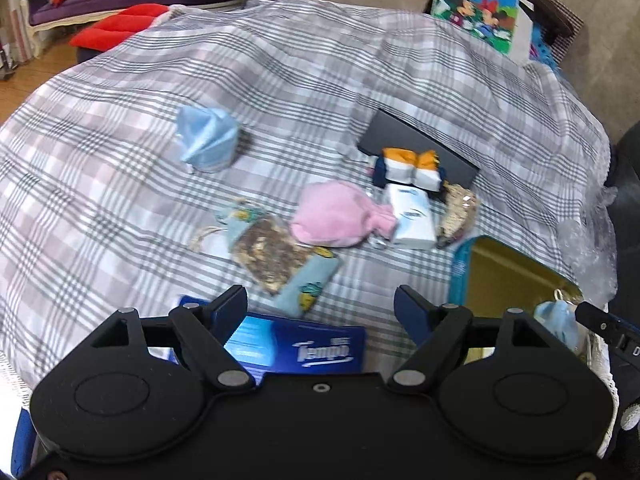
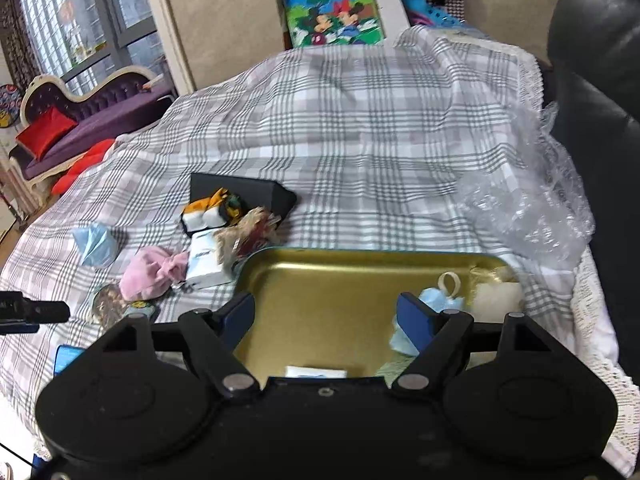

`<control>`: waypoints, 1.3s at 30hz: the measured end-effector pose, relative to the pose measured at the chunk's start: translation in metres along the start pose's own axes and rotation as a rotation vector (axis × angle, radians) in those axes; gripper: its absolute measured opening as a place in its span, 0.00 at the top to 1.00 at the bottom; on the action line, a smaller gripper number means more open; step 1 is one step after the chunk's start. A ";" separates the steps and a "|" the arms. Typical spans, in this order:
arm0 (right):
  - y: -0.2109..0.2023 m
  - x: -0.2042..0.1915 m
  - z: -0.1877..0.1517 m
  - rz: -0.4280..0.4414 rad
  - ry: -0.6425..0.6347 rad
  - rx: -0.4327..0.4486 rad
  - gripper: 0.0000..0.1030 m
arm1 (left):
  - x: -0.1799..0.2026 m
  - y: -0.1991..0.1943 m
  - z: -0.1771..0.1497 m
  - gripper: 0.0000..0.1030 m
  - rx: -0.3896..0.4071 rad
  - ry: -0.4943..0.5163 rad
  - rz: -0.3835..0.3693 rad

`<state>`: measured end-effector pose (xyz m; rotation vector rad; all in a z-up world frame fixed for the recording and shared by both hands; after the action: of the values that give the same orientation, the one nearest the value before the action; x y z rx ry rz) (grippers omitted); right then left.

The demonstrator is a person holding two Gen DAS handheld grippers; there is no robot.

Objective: Organize soft objects
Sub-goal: 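Move both grippers back from the tray toward the remaining items, then grasp the orange-and-white sock bundle with the right gripper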

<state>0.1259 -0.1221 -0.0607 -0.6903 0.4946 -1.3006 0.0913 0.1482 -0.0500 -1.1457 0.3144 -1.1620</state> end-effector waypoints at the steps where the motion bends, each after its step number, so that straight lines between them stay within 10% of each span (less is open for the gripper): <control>1: 0.004 -0.004 0.001 0.003 -0.005 -0.004 0.25 | -0.004 -0.001 0.001 0.26 0.001 -0.005 0.002; 26: 0.111 -0.137 0.107 -0.010 -0.177 0.097 0.00 | -0.097 0.011 0.011 0.21 -0.029 -0.125 0.065; 39: 0.217 -0.162 0.123 -0.093 -0.240 -0.055 0.01 | -0.086 0.020 0.014 0.21 -0.015 -0.116 0.077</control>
<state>0.3267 0.0837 -0.1348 -0.9118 0.3069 -1.2743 0.0754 0.2272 -0.0892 -1.1985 0.2766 -1.0229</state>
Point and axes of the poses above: each gripper's, at about its wrist camera, not at the fingertips, and y roughly the way its jaws point, x to its right, z to its top, the point moved 8 cm from there along y, roughly the way its jaws point, and after that the axes turned 15 degrees about -y, right-handed, at the moved point
